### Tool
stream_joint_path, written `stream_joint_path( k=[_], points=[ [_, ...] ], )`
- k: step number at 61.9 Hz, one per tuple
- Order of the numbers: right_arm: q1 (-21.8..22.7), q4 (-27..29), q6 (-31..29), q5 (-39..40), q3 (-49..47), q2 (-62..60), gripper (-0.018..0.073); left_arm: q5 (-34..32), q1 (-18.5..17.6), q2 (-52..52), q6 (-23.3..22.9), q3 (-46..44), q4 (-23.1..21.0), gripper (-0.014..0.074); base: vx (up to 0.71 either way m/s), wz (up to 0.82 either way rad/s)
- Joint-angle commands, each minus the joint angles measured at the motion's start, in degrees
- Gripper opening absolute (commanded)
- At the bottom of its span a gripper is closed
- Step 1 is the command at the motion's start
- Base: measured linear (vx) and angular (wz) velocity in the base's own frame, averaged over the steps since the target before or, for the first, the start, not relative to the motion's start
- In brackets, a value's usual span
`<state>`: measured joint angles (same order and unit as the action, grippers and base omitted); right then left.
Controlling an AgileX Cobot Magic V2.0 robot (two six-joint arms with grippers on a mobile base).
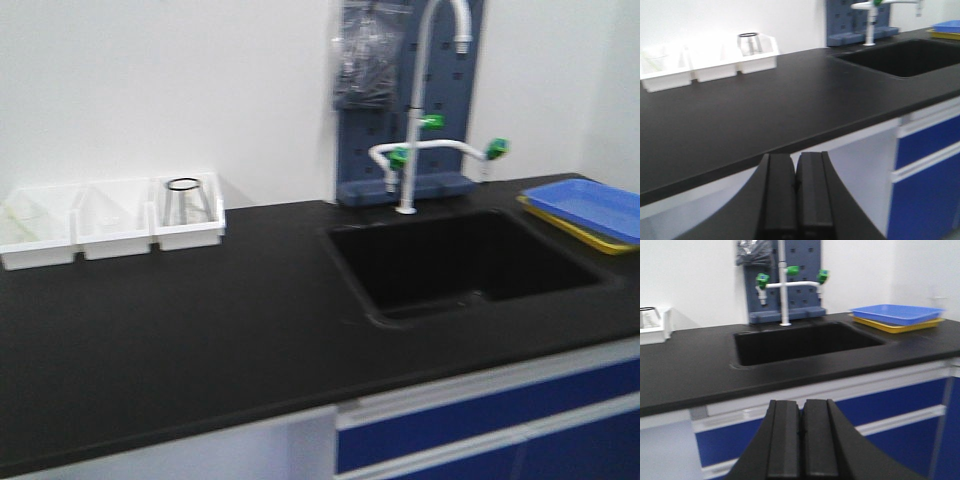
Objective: Wipe beaker with gray cloth and return to tray
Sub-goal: 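Drive the base away from the white bins past the sink, then drive the base to the counter with the gray cloth and metal tray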
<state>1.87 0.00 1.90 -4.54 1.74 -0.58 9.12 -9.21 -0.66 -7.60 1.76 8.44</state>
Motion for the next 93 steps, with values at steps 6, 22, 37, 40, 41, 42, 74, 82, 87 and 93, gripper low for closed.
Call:
stream_joint_path(
  k=[6,22,37,40,41,42,74,82,87,93],
  points=[
    [0.3,0.0,0.0,4.9,0.8,0.0,-0.0005,-4.7,0.0,-0.2,-0.3,-0.4,0.0,-0.0006,-0.37,-0.56],
    [0.3,0.0,0.0,4.9,0.8,0.0,-0.0005,-4.7,0.0,-0.2,-0.3,-0.4,0.0,-0.0006,-0.33,-0.53],
    [0.3,0.0,0.0,4.9,0.8,0.0,-0.0005,-4.7,0.0,-0.2,-0.3,-0.4,0.0,-0.0006,-0.26,-0.55],
    [0.3,0.0,0.0,4.9,0.8,0.0,-0.0005,-4.7,0.0,-0.2,-0.3,-0.4,0.0,-0.0006,-0.21,-0.59],
    [0.3,0.0,0.0,4.9,0.8,0.0,-0.0005,-4.7,0.0,-0.2,-0.3,-0.4,0.0,-0.0006,-0.2,-0.59],
    [0.3,0.0,0.0,4.9,0.8,0.0,-0.0005,-4.7,0.0,-0.2,-0.3,-0.4,0.0,-0.0006,-0.19,-0.6],
    [0.3,0.0,0.0,4.9,0.8,0.0,-0.0005,-4.7,0.0,-0.2,-0.3,-0.4,0.0,-0.0006,-0.08,-0.66],
    [0.3,0.0,0.0,4.9,0.8,0.0,-0.0005,-4.7,0.0,-0.2,-0.3,-0.4,0.0,-0.0006,0.08,-0.92],
    [0.3,0.0,0.0,4.9,0.8,0.0,-0.0005,-4.7,0.0,-0.2,-0.3,-0.4,0.0,-0.0006,0.14,-0.97],
    [0.3,0.0,0.0,4.9,0.8,0.0,-0.0005,-4.7,-0.2,-0.2,-0.3,-0.4,0.0,-0.0006,0.19,-0.92]
  ],
)
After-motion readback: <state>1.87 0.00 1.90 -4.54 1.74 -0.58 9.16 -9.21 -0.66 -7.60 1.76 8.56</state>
